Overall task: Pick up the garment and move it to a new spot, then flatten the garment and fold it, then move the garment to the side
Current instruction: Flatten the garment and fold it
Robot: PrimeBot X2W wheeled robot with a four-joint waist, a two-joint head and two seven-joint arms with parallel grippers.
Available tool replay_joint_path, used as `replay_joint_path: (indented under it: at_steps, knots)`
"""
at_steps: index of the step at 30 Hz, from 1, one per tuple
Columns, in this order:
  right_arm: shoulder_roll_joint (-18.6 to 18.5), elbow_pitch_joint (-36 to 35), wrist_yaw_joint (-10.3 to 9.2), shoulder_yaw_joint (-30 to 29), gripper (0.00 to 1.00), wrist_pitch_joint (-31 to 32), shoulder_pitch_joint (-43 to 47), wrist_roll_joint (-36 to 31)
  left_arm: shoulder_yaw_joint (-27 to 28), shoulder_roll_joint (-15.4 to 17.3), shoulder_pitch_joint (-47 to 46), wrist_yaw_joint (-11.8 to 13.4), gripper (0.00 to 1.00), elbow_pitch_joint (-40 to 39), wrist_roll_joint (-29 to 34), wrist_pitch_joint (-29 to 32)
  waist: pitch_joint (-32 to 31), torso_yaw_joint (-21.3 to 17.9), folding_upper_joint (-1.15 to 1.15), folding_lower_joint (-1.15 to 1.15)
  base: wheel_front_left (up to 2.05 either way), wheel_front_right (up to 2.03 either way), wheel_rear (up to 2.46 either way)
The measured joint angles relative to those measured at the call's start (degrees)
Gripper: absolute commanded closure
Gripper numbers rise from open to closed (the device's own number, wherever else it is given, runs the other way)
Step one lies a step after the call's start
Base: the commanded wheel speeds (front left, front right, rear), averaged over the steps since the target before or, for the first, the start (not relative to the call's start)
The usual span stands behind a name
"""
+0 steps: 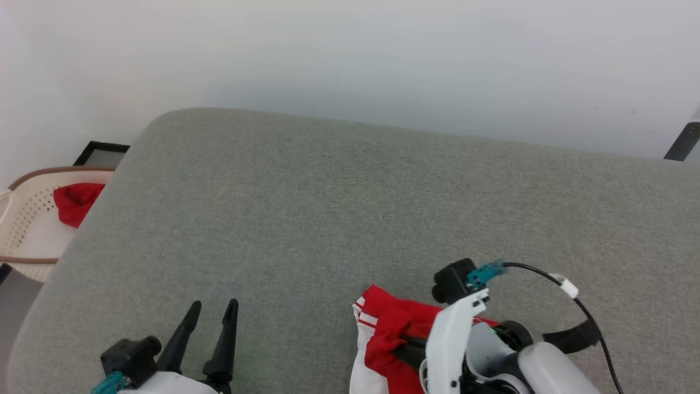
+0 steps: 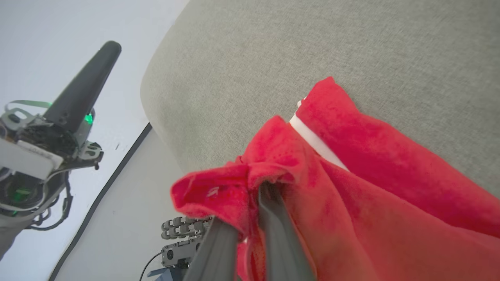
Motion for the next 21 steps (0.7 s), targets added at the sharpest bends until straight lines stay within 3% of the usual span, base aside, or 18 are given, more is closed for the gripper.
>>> replay_joint_path:
  at_steps: [2, 4, 5, 6, 7, 21]
  knots:
    - [0.1, 2.2, 0.0, 1.4, 1.0, -1.0, -1.2, 0.0, -0.3, 0.0, -0.3, 0.0, 0.0, 0.4, 0.0, 0.0, 0.0, 0.2, 0.0, 0.0, 0.0, 0.0, 0.0]
    - [0.1, 3.9, 0.0, 2.6, 0.56, -2.1, -2.2, 0.7, -0.4, 0.0, -0.5, -0.1, 0.0, 0.7, 0.0, -0.1, 0.0, 0.2, 0.0, 0.0, 0.0, 0.0, 0.0]
    - [0.1, 4.4, 0.0, 3.4, 0.42, -2.7, -2.9, 0.8, -0.4, 0.0, -0.5, -0.2, 0.0, 0.9, 0.0, -0.1, 0.0, 0.1, 0.0, 0.0, 0.0, 0.0, 0.0]
    - [0.0, 5.0, 0.0, 4.3, 0.15, -3.1, -3.6, 0.9, -0.4, 0.0, -0.5, -0.2, 0.0, 1.1, 0.0, -0.1, -0.1, 0.1, 0.0, 0.0, 0.0, 0.0, 0.0]
    - [-0.1, 5.3, 0.0, 4.7, 0.0, -3.4, -4.1, 1.3, -0.4, 0.1, -0.5, -0.2, 0.0, 1.2, 0.0, -0.1, -0.2, -0.1, 0.0, 0.0, 0.0, 0.0, 0.0]
    - [-5.1, 1.0, 0.0, 9.1, 0.0, -7.5, -5.8, 5.5, 1.3, 0.9, 1.8, 0.1, 0.0, 0.8, 0.0, -0.3, -2.1, -3.6, 0.0, 0.0, 0.0, 0.0, 0.0]
